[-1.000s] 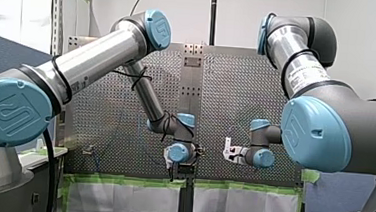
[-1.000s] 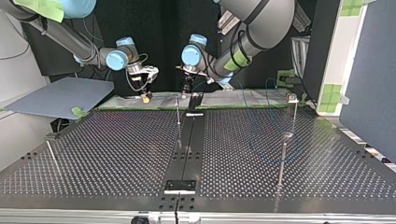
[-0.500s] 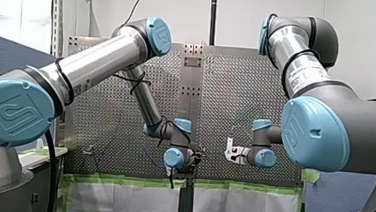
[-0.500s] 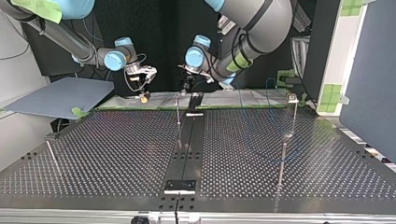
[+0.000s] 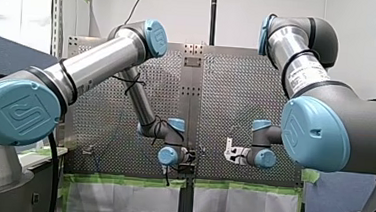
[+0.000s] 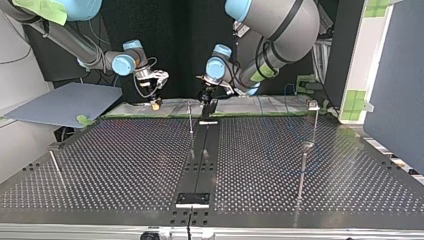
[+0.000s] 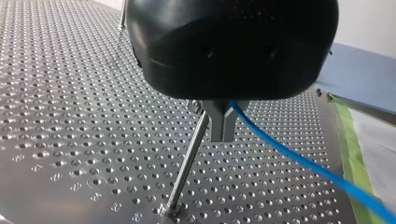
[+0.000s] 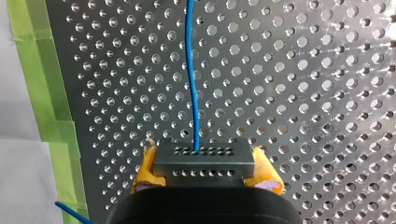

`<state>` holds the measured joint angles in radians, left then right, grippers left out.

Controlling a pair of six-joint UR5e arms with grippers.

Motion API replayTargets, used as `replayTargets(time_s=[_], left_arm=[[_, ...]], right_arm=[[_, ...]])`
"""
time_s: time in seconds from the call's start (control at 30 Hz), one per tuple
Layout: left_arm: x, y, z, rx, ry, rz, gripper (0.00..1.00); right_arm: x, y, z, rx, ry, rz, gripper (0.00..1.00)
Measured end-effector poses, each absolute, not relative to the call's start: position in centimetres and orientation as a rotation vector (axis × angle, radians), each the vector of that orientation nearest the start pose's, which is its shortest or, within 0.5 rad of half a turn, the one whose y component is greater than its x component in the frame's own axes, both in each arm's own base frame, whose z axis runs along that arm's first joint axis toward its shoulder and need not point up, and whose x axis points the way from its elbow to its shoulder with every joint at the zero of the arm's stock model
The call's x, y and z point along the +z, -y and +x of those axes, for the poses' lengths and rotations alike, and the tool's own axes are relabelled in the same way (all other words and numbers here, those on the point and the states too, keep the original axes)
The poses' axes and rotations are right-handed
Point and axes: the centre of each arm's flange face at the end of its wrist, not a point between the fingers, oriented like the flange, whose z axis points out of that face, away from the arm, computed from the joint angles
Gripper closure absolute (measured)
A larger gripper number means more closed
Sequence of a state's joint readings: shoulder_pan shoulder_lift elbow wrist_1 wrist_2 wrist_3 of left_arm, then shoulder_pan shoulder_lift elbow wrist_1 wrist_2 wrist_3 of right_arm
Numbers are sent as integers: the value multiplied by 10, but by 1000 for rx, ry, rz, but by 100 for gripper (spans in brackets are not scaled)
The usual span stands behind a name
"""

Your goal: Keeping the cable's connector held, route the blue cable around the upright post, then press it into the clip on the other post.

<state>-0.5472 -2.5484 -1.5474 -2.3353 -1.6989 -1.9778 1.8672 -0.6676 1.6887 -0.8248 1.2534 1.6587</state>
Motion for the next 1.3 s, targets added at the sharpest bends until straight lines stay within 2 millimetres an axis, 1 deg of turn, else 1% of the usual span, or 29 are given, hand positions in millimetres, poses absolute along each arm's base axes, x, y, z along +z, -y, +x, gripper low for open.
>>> replayTargets(time_s=[0.23,0.87,0.97,1.07,1.17,1.3], left_arm=[[-34,446,506,-642,-1762,38,100],[-35,440,510,-641,-1763,13,100],[-35,440,511,-653,-1766,4,100],[-35,439,511,-654,-1766,-7,100],[-40,439,512,-658,-1774,-18,100],[-52,441,516,-671,-1791,-21,100]], right_arm=[[-26,537,336,1601,1098,1791,100],[-29,539,336,1616,1092,1768,100],[-32,540,338,1619,1087,1770,100],[-41,539,339,1614,1089,1781,100],[-50,538,340,1605,1090,1793,100],[-51,539,341,1602,1090,1801,100]])
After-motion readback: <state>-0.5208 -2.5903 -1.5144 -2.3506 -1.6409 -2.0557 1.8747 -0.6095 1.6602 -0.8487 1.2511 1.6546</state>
